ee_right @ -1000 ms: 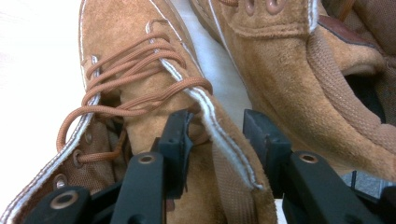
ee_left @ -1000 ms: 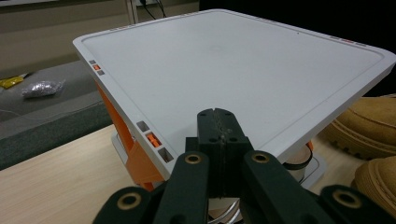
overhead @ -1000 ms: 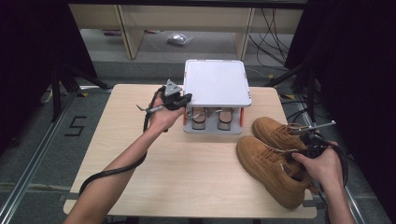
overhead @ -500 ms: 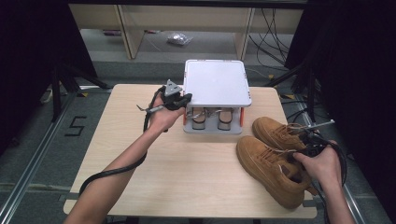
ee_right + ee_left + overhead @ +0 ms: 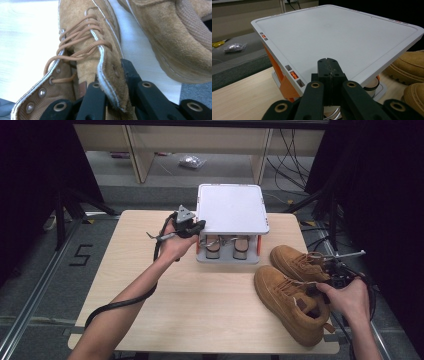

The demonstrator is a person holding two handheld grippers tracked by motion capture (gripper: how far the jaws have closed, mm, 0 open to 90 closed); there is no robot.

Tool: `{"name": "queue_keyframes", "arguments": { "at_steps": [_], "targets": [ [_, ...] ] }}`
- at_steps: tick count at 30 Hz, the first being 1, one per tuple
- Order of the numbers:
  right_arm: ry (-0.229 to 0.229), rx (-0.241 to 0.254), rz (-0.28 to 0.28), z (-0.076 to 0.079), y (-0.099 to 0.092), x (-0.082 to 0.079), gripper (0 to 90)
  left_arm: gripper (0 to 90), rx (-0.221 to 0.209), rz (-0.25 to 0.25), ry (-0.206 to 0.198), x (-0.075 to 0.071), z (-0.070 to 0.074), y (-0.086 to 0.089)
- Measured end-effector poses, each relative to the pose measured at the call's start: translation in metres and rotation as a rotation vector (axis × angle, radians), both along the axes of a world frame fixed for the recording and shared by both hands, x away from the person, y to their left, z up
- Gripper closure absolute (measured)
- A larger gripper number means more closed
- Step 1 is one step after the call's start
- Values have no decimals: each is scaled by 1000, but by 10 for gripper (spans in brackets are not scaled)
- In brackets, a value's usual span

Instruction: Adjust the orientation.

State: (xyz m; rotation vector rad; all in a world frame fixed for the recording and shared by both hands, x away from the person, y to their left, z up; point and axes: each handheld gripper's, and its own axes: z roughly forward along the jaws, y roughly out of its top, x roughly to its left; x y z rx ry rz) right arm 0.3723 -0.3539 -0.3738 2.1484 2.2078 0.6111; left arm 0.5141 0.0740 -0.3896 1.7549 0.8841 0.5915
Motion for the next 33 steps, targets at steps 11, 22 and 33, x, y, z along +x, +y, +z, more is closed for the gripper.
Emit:
{"name": "queue_keyframes", "arguments": {
  "at_steps": [11, 22, 33],
  "targets": [
    [-5, 97, -11, 5, -1, -5, 837, 899, 4, -3, 1, 0, 0, 0],
    [-56, 142, -58, 12, 4, -6, 839, 899, 5, -8, 4, 1, 1, 1],
    [-69, 168, 22, 19, -2, -12, 839, 898, 6, -9, 0, 3, 0, -1]
  ]
}}
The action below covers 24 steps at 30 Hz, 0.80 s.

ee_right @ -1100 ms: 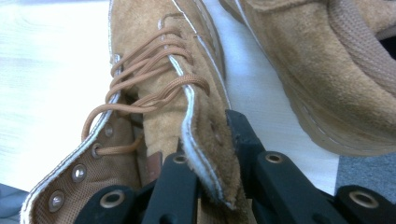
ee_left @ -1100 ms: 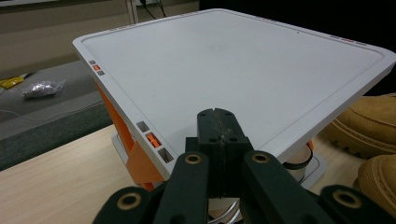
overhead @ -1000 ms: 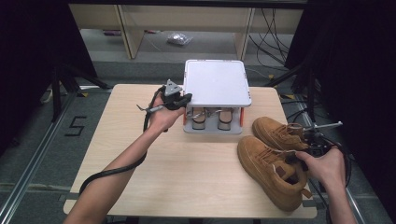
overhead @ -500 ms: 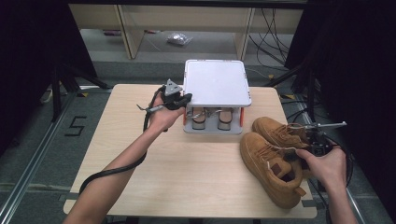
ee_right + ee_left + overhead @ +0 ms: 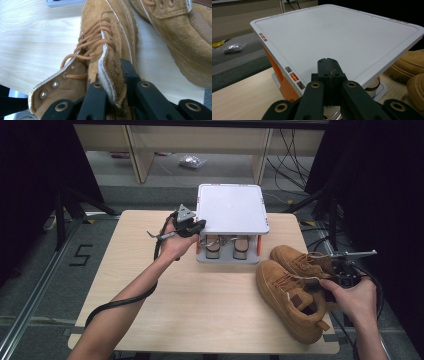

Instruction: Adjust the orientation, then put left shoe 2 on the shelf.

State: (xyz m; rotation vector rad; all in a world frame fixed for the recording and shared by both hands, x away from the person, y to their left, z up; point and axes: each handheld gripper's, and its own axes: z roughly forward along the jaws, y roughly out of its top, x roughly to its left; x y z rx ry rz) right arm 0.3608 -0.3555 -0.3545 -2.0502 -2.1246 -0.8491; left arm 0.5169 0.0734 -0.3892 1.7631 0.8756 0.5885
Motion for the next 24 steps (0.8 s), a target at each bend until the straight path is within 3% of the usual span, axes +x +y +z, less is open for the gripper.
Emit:
{"name": "queue_keyframes", "arguments": {
  "at_steps": [1, 2, 3, 4, 5, 6, 10, 11, 12, 13, 16, 17, 18, 21, 23, 24],
  "targets": [
    [32, 22, -52, 3, 5, -1, 839, 899, -2, 2, 0, 0, 0, 0],
    [-3, -5, -5, 1, 1, -1, 839, 899, 0, 2, 0, 0, 0, 0],
    [-3, -3, -3, 1, 0, -1, 839, 899, 3, 1, 0, 0, 0, 0],
    [25, 16, -41, 4, 4, -2, 839, 898, 4, 2, 0, 0, 0, 0],
    [-13, -10, -7, 2, 1, -2, 839, 899, 2, 1, 0, 0, 0, 0],
    [4, 8, -47, 5, 4, -3, 839, 899, 1, 1, 1, 0, 0, 0],
    [-16, -1, -4, 10, 0, -4, 839, 898, 2, -1, 2, 0, 0, 0],
    [20, 31, -58, 13, 5, -6, 839, 898, 2, 0, 1, 0, 0, 0],
    [17, 35, -54, 14, 5, -6, 839, 898, 3, 1, 1, 0, 1, 0],
    [-11, 7, -19, 15, 2, -5, 839, 898, 3, 2, 1, 0, 1, 0],
    [-18, 9, -14, 17, 2, -5, 839, 898, -1, 7, -2, -1, 0, -1],
    [-22, 10, -14, 18, 2, -6, 839, 897, 1, 8, -5, -1, 0, -1],
    [10, 51, -57, 19, 7, -7, 839, 897, 3, 7, -8, -1, 0, -1],
    [11, 52, -62, 20, 7, -7, 839, 894, 4, 14, -12, -1, 0, 1],
    [-24, 25, -11, 19, 3, -6, 839, 893, -2, 24, -18, -2, 1, 3],
    [-9, 51, -45, 20, 6, -6, 839, 891, -6, 23, -18, -2, 1, 4]
  ]
}}
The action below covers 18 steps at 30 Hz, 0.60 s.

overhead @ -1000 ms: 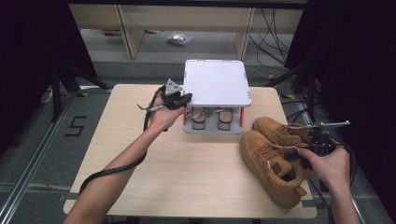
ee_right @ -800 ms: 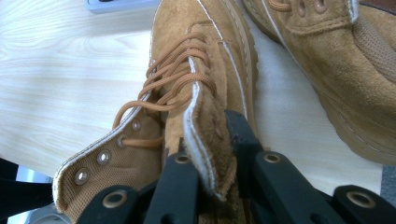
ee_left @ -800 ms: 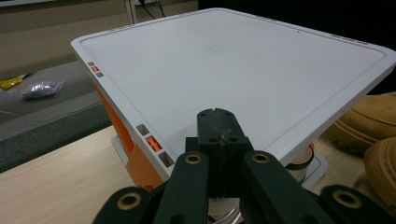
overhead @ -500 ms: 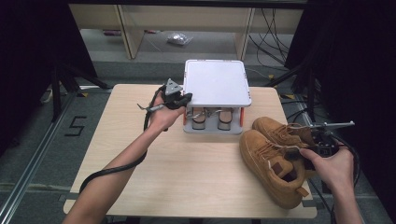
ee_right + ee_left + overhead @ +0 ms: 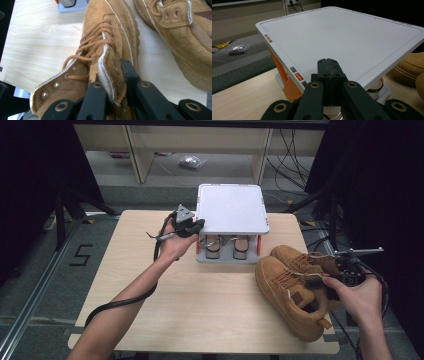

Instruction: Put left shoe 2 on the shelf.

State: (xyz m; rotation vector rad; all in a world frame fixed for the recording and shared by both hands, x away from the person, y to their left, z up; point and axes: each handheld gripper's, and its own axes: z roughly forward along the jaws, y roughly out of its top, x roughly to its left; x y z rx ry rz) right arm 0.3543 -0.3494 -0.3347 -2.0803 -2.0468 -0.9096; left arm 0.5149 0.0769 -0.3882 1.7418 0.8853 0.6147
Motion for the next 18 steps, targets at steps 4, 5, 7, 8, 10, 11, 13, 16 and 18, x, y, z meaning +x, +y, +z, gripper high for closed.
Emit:
{"name": "queue_keyframes", "arguments": {
  "at_steps": [4, 5, 7, 8, 10, 11, 13, 16, 18],
  "targets": [
    [7, 9, -15, 3, 1, 0, 839, 885, -2, -4, -7, -3, 5, 2],
    [-1, 0, -6, 4, 0, 0, 839, 883, -2, -7, -8, -4, 6, 2],
    [-30, -14, 26, 3, -3, 0, 839, 879, 1, -12, -6, -6, 7, 2],
    [-30, -14, 26, 4, -3, 0, 839, 876, 7, -18, -8, -8, 8, 3],
    [-33, -12, 23, 4, -4, 0, 838, 877, 5, -21, -11, -11, 9, 5],
    [-38, -14, 30, 4, -5, 0, 839, 875, 2, -21, -11, -14, 8, 6],
    [-20, 12, 4, 5, -4, -2, 839, 870, -1, -21, -11, -18, 8, 10],
    [-39, -4, 18, 5, -7, -2, 839, 862, 0, -20, -15, -24, 6, 18],
    [-46, -10, 23, 6, -8, -2, 839, 859, -2, -21, -12, -29, 5, 24]
  ]
}}
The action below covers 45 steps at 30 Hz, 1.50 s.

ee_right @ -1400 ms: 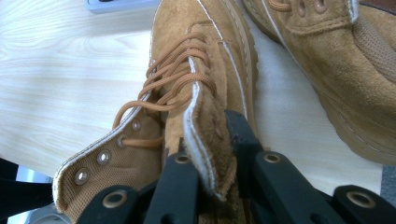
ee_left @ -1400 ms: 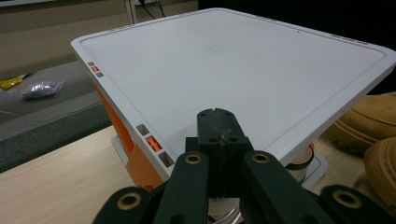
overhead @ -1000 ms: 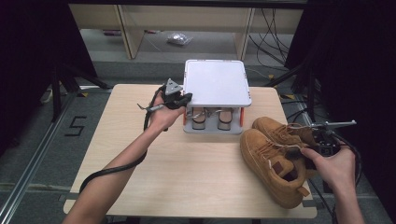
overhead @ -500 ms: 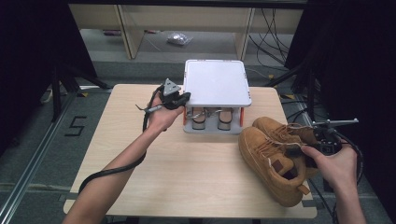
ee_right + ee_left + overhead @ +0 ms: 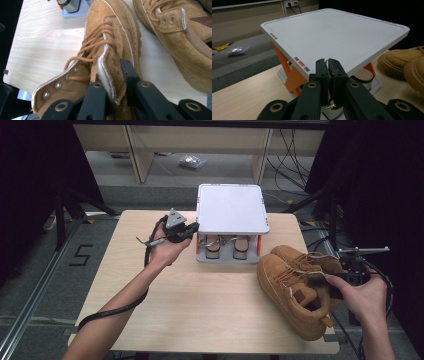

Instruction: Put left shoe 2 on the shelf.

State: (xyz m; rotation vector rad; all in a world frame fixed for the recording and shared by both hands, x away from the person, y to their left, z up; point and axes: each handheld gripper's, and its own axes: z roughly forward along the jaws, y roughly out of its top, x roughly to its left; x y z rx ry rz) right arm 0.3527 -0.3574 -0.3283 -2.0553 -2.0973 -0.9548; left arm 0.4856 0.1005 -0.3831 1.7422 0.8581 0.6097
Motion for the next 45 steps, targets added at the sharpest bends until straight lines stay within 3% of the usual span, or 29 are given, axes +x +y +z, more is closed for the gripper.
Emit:
{"name": "queue_keyframes", "arguments": {
  "at_steps": [3, 4, 5, 7, 8, 13, 14, 17, 18, 20, 22, 24, 30, 37, 40, 45],
  "targets": [
    [-6, 1, 0, 2, 0, 0, 839, 854, 4, -2, -3, -8, -2, 10],
    [24, 38, -61, 4, 5, -1, 839, 852, 5, -1, -5, -11, -2, 14],
    [30, 39, -53, 5, 4, 0, 839, 848, 6, -1, -5, -13, -3, 17],
    [-8, 15, 1, 4, 0, 1, 839, 843, 8, 2, -8, -18, -5, 23],
    [33, 57, -50, 8, 4, -1, 839, 842, 8, 1, -7, -20, -6, 27],
    [14, 71, -37, 9, 2, 0, 839, 835, 14, 14, -1, -30, -14, 43],
    [-13, 43, -1, 8, -1, 2, 839, 833, 12, 18, 0, -32, -15, 45],
    [-16, 44, -2, 8, -1, 3, 839, 829, 10, 23, -2, -39, -19, 52],
    [13, 71, -33, 10, 2, 2, 839, 829, 11, 22, -3, -41, -20, 53],
    [9, 75, -34, 11, 1, 2, 839, 828, 10, 22, -3, -47, -24, 56],
    [-26, 52, -2, 10, -2, 3, 839, 826, -3, 28, -2, -53, -29, 60],
    [-22, 65, -11, 11, -2, 4, 839, 823, -10, 37, -1, -56, -32, 63],
    [-34, 46, -14, 14, -3, 4, 839, 810, -11, 46, 4, -65, -40, 69],
    [-28, 82, -23, 19, -3, 5, 840, 801, -5, 50, 16, -69, -49, 72],
    [-55, 64, -2, 22, -5, 6, 839, 798, -3, 51, 19, -70, -52, 72],
    [-62, 67, 1, 27, -4, 6, 839, 796, -4, 50, 26, -71, -55, 72]
  ]
}}
